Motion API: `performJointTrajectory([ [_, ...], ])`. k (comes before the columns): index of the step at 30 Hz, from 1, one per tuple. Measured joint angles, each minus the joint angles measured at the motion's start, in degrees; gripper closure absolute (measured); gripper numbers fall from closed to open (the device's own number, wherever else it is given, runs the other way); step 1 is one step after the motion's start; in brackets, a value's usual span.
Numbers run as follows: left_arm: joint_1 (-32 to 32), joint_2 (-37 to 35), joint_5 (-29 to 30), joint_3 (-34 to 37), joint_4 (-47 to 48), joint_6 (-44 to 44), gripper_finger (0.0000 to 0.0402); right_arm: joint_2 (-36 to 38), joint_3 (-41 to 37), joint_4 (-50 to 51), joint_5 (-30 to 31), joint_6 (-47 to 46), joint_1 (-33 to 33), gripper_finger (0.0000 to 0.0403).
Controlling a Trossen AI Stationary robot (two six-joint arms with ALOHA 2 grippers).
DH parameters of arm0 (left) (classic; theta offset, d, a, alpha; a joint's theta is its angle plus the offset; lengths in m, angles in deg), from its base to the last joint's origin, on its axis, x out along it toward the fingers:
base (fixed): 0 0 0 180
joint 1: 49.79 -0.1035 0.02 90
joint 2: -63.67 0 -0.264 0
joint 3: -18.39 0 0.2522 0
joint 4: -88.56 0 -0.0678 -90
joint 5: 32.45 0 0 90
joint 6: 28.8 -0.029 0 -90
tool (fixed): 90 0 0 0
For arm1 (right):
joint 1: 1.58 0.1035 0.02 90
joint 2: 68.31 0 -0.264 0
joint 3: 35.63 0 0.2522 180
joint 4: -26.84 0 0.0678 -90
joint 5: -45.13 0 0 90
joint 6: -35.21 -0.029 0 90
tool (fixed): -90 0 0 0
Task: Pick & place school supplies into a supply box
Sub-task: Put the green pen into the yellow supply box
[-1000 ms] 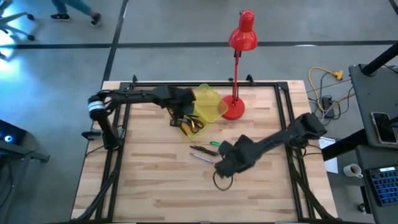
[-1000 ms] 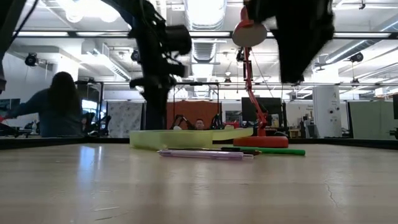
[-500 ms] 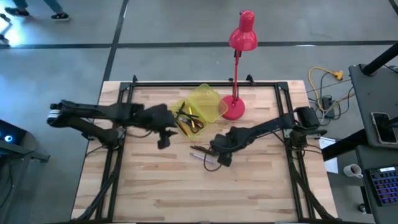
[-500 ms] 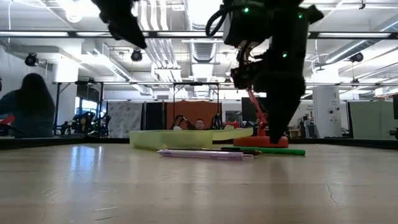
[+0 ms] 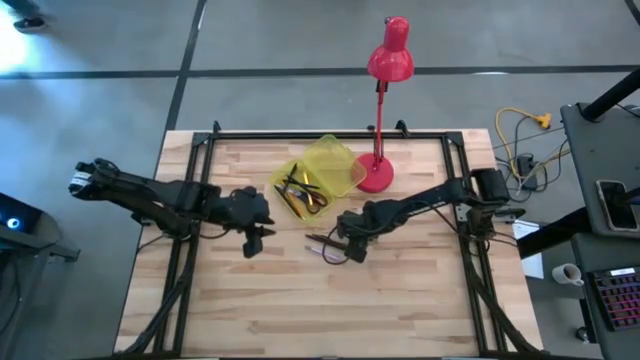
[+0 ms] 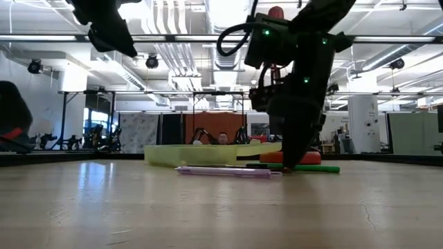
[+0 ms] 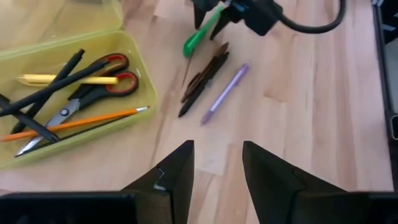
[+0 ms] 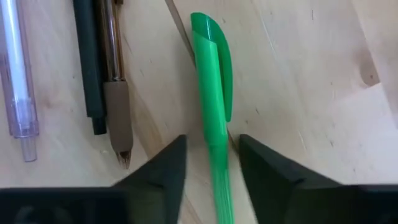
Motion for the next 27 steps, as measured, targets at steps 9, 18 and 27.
performJointTrajectory([
  [9,0.3,0.0,0.0,-1.8,-0.2,-0.1,0.0281,0.3,4.1,2.9,-6.0,3.1,-2.0,0.0383],
  [18,0.7,0.1,0.0,-1.7,0.3,-0.2,0.0281,6.0,19.2,6.4,-5.5,4.2,-5.1,0.0388],
  [27,3.5,0.1,-0.1,-1.2,0.6,2.0,0.0281,-0.5,35.4,5.2,-4.0,-0.6,-14.0,0.0385],
])
